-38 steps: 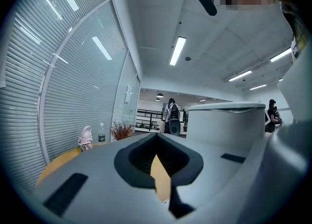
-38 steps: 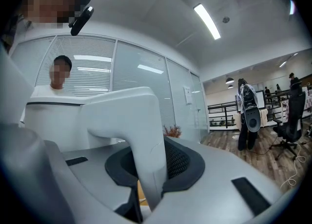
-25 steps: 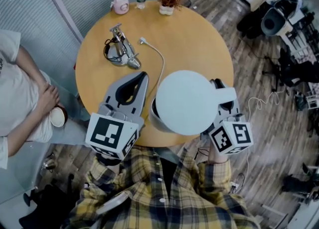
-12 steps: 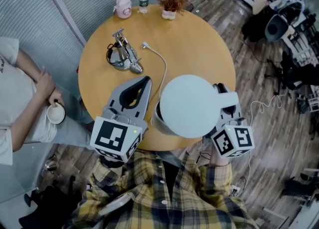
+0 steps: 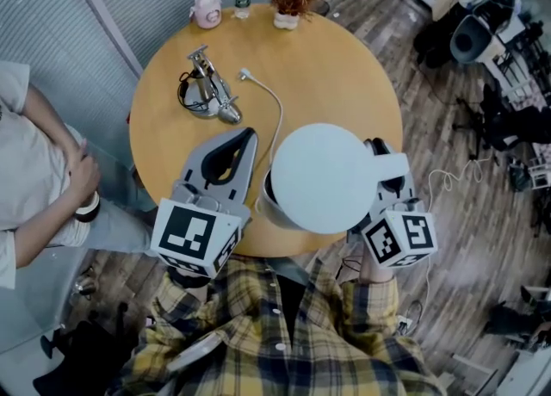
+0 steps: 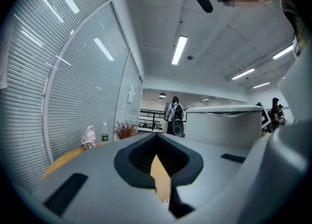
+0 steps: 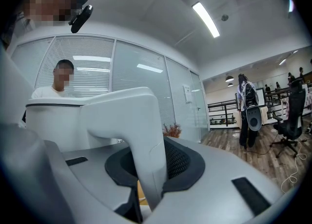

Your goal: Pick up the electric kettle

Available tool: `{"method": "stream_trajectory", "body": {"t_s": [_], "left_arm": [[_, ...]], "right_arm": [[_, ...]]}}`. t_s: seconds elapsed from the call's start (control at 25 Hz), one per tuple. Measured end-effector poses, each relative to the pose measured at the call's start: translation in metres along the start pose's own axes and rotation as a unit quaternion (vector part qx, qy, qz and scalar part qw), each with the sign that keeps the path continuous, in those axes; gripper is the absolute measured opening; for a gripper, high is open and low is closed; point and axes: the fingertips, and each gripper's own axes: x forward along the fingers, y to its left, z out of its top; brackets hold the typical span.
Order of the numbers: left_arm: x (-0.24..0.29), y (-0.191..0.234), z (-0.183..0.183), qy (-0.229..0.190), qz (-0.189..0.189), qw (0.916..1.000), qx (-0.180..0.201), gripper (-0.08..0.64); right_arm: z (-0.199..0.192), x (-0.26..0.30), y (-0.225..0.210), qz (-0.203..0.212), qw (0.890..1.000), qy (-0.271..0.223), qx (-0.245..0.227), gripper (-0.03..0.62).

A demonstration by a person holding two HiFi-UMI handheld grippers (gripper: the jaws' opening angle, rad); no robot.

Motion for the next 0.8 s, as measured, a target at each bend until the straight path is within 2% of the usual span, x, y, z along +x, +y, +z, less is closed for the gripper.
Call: {"method": "stream_trajectory", "body": {"t_s": [0.8], "left_arm": [[-0.0030,0.0003,-0.0021,0.002,-0.003,1.0000,0.001,0.003]], "right_arm": [[-0.0010,-0.0042,0.0014,-0.006,1.000,0.001,-0.001,0.083]]}}
